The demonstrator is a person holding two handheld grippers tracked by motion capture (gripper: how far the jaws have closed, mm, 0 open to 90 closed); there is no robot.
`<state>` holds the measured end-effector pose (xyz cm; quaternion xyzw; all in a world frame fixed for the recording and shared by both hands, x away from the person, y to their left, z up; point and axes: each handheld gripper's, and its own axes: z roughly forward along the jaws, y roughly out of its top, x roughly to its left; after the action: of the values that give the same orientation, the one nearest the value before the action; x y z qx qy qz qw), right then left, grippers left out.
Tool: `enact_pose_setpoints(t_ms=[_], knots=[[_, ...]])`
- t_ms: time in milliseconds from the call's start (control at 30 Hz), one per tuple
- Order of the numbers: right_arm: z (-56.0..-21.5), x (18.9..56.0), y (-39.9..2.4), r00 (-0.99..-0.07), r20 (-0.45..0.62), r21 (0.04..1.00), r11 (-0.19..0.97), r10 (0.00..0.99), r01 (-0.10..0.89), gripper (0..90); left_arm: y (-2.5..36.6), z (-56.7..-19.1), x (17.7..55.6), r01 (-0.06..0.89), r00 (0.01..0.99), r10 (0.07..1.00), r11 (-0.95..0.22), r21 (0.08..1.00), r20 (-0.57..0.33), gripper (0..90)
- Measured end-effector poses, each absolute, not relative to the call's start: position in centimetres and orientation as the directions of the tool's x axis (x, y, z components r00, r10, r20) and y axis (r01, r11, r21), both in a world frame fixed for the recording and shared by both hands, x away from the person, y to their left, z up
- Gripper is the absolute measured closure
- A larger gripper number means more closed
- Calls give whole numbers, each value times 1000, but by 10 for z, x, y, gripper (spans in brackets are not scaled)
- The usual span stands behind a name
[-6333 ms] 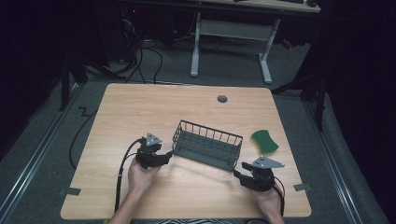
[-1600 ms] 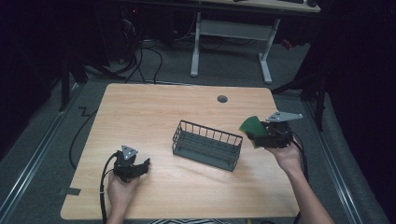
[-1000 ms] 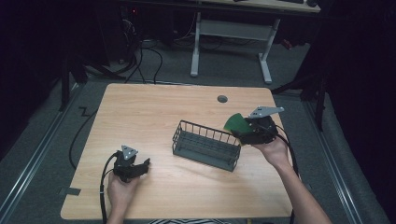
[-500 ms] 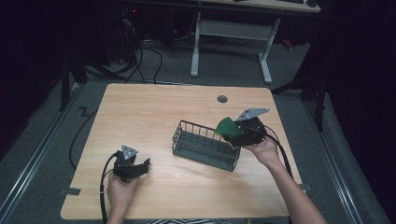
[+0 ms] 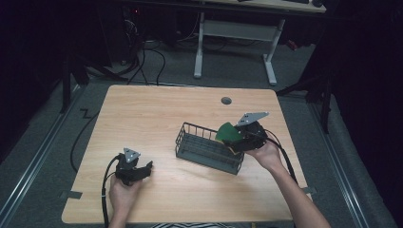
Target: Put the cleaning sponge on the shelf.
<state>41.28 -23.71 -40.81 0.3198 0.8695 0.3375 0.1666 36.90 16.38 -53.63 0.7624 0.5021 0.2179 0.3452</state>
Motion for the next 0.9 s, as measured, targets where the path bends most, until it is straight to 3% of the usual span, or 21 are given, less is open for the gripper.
enact_pose_setpoints(t_ms=[900], knots=[[-422,414,-227,-767,-89,629,632,636,452,271,164,-536,369,615,401,916,-258,745,-14,311]])
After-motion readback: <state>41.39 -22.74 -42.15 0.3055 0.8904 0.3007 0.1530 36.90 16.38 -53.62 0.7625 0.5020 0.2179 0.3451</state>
